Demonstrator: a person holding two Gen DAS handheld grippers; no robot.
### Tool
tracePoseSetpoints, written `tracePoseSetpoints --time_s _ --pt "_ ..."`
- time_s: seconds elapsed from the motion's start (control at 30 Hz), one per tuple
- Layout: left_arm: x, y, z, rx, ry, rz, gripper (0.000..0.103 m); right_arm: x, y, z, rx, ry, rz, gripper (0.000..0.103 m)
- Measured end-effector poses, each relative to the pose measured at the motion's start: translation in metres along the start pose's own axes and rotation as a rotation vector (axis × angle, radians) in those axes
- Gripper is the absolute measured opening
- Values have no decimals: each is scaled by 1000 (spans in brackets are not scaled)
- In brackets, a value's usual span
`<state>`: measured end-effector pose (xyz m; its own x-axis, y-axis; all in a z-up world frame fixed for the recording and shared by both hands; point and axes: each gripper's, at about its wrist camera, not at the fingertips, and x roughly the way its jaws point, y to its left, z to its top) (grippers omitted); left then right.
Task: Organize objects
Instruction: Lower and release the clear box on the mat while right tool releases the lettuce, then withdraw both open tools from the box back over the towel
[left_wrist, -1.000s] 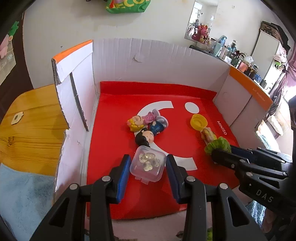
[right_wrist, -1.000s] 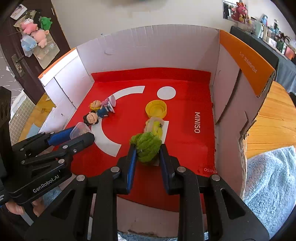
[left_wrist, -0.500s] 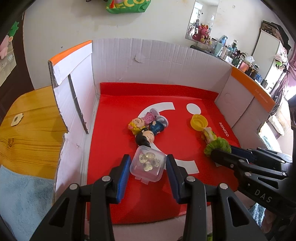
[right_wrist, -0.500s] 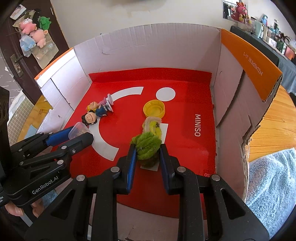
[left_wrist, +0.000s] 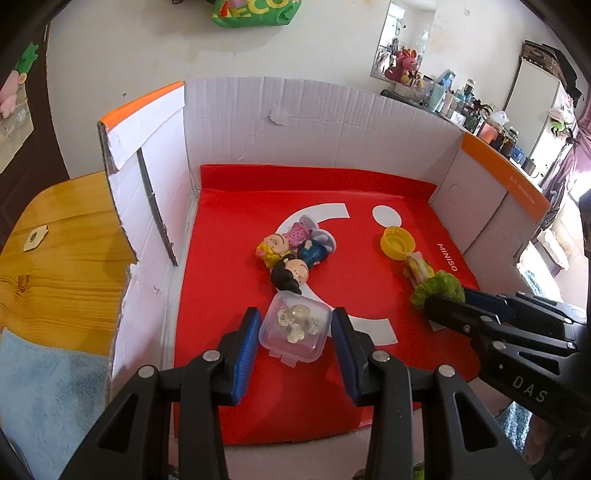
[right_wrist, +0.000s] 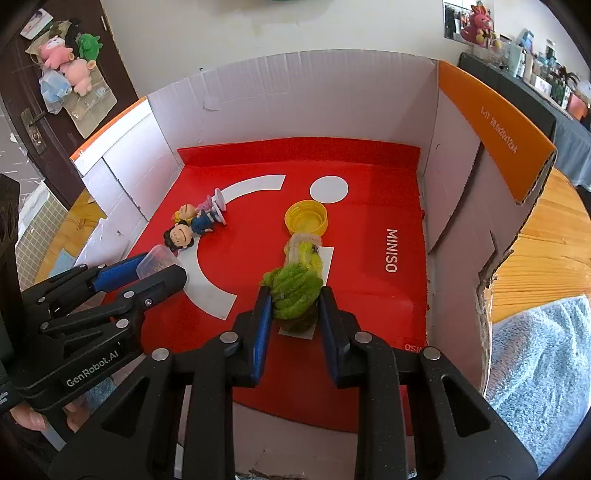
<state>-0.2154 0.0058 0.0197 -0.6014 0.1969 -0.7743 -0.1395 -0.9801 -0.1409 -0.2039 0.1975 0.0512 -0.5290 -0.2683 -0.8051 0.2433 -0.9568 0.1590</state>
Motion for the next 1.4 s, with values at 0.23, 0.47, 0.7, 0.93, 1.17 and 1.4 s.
tracePoseSetpoints --time_s 0.23,0.47,0.7,0.93,1.17,1.4 --pt "-2 -3 -1 7 -5 -2 45 -2 0 1 -2 -6 2 25" --pt "-7 -2 -1 4 -16 2 49 -4 1 2 -5 -16 18 46" --pt "-14 -2 -2 7 -29 7 49 -4 2 3 -7 -22 15 46" --pt "-23 -2 -5 9 -46 14 55 -11 4 0 -11 -34 19 46" --pt "-34 -3 -9 12 -63 18 55 -19 9 -2 -24 -50 21 48" --pt "-48 0 -13 6 -82 29 61 -30 13 -6 -32 -70 18 52"
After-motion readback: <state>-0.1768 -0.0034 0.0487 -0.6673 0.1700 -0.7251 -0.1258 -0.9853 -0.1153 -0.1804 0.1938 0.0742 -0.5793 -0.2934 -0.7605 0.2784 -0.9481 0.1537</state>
